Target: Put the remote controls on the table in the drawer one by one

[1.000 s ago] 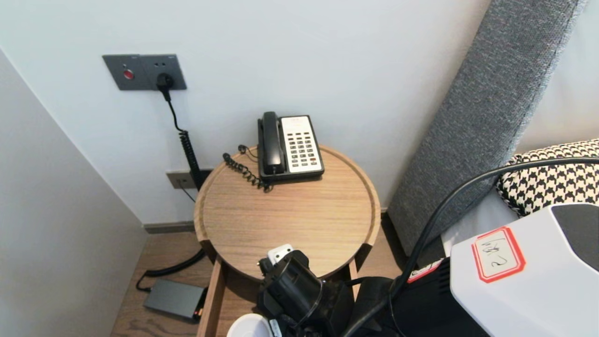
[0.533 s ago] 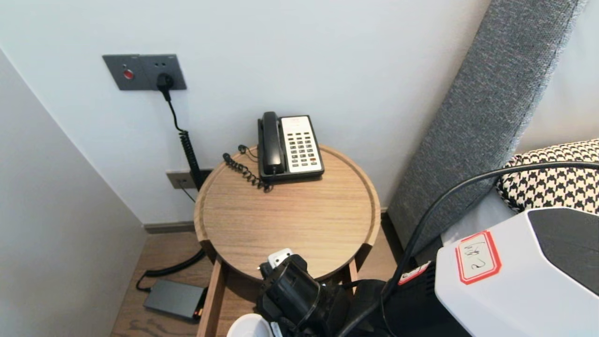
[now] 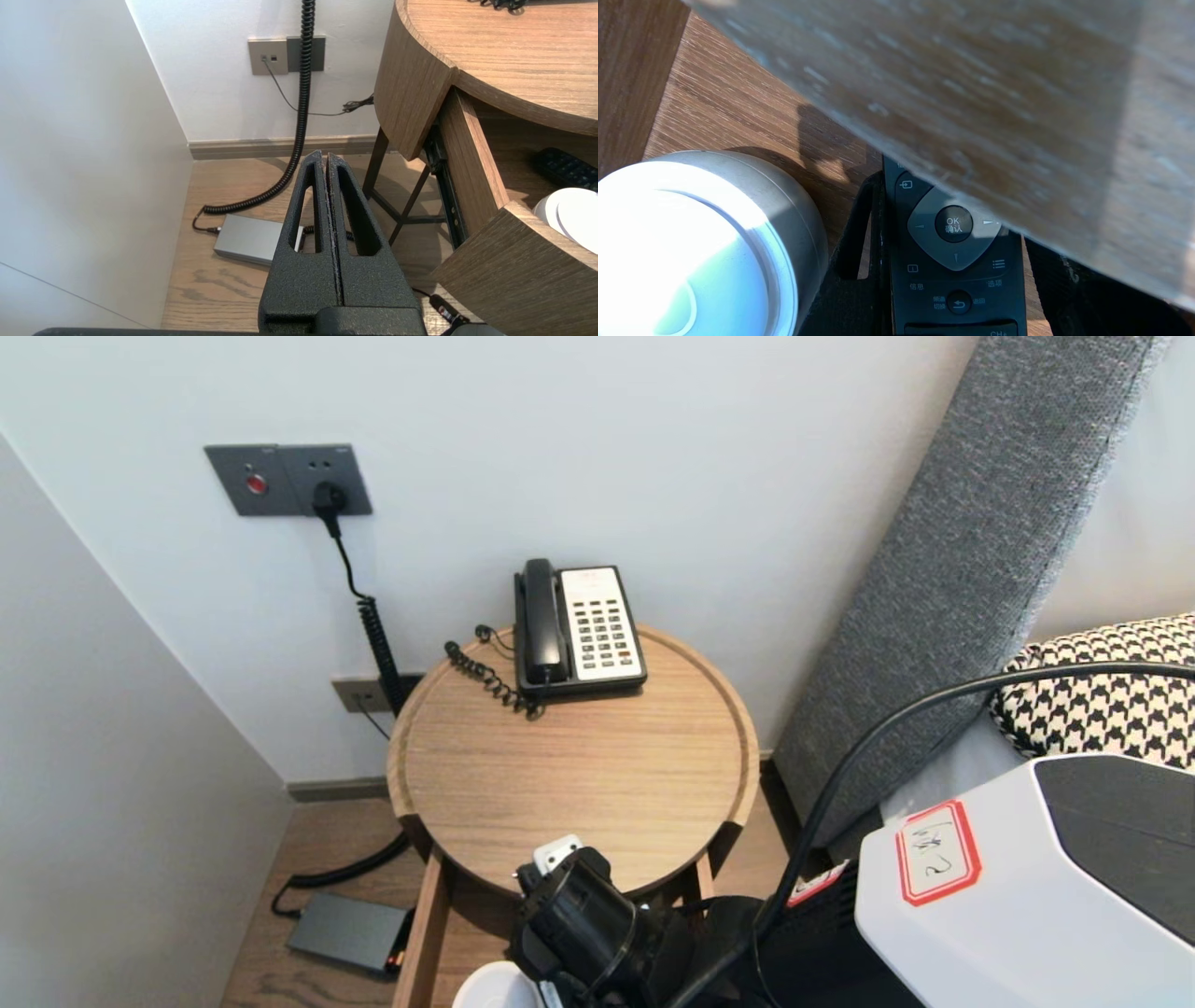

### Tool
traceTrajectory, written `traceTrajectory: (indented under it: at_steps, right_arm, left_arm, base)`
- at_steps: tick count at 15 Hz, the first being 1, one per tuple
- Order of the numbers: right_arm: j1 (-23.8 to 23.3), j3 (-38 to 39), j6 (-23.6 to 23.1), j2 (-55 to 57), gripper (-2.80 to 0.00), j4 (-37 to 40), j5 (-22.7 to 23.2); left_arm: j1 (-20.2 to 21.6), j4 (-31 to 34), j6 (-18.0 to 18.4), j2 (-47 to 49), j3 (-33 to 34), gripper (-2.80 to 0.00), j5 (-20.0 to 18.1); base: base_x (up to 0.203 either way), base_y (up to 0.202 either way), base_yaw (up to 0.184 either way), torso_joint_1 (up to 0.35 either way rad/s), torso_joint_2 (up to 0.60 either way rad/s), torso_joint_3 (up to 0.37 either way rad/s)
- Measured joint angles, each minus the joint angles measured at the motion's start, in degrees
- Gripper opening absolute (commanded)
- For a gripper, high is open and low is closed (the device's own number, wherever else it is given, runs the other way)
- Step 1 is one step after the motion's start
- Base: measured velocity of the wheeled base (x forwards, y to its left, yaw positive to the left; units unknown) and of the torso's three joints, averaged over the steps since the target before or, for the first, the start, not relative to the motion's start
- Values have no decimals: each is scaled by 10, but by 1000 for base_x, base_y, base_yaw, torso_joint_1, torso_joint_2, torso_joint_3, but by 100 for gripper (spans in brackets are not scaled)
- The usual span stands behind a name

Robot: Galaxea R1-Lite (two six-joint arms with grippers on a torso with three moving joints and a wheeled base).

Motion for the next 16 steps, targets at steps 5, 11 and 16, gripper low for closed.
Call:
traceTrajectory:
  at_steps: [5,11,16]
  right_arm:
    - [0,2,-3,2,0,0,0]
    - [0,2,-10,-1,0,0,-7]
    - [-1,5,-10,-18,0,1,-8]
  left_arm:
    - [0,0,0,0,0,-280,0]
    - [0,0,0,0,0,-280,0]
    - [0,0,0,0,0,-280,0]
  base:
    - [0,0,0,0,0,0]
    - [0,0,0,0,0,0]
    - [0,0,0,0,0,0]
